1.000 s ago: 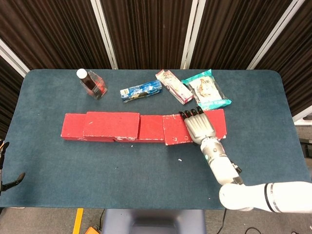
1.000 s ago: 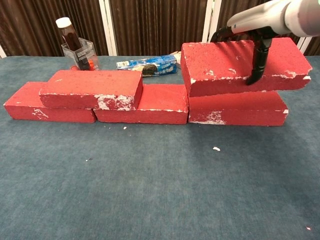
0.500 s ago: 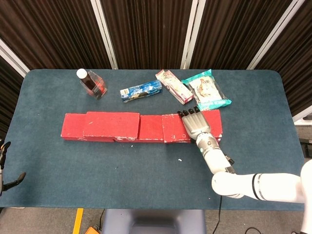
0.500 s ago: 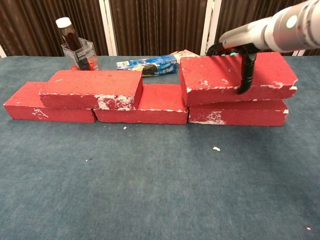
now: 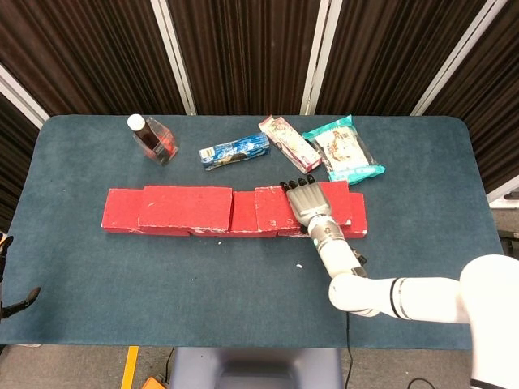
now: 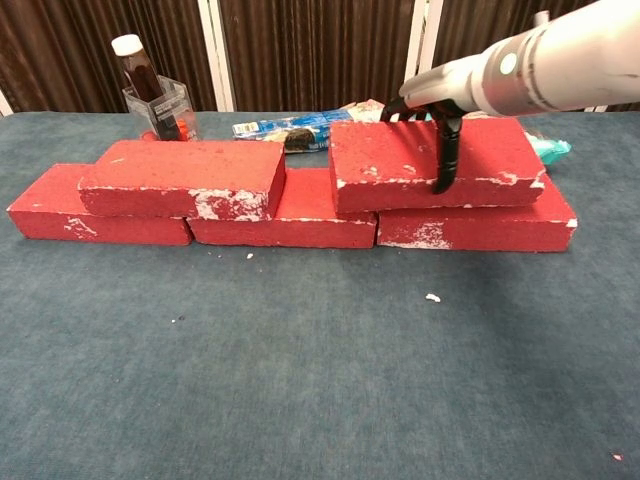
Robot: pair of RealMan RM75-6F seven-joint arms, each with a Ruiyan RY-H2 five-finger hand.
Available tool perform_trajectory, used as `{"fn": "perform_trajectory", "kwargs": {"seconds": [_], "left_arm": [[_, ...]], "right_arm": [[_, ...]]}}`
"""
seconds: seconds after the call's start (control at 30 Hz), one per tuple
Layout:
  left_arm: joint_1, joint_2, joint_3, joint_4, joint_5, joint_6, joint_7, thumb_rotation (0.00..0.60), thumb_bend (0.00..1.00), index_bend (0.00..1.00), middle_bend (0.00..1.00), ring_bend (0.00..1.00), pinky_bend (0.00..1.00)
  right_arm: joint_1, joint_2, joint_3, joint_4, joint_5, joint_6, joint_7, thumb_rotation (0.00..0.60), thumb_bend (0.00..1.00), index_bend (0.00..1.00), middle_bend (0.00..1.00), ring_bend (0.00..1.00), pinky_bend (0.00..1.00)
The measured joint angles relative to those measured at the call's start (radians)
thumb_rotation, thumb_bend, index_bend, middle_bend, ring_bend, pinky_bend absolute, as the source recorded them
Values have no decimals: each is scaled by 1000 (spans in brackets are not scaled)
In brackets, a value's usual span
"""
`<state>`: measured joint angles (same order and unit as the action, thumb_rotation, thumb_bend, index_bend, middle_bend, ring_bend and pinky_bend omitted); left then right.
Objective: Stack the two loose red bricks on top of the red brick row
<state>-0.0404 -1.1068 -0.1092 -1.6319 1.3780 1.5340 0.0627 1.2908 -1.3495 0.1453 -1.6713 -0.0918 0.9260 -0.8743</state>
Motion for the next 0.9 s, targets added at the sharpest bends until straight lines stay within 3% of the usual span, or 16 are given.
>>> {"fn": "perform_trajectory", "kwargs": {"seconds": [0.47, 0.9], "left_arm": [[-4, 0, -2, -7, -15, -13, 11, 600, 197, 0, 0, 0, 0], [-4, 5, 1, -6, -10, -16, -2, 600, 196, 0, 0, 0, 0]], "right_arm": [[80, -74, 40, 55, 104, 17, -31, 600, 354, 238, 281, 201, 0], [113, -133, 58, 99, 120, 59, -67, 600, 359, 238, 281, 201, 0]]}}
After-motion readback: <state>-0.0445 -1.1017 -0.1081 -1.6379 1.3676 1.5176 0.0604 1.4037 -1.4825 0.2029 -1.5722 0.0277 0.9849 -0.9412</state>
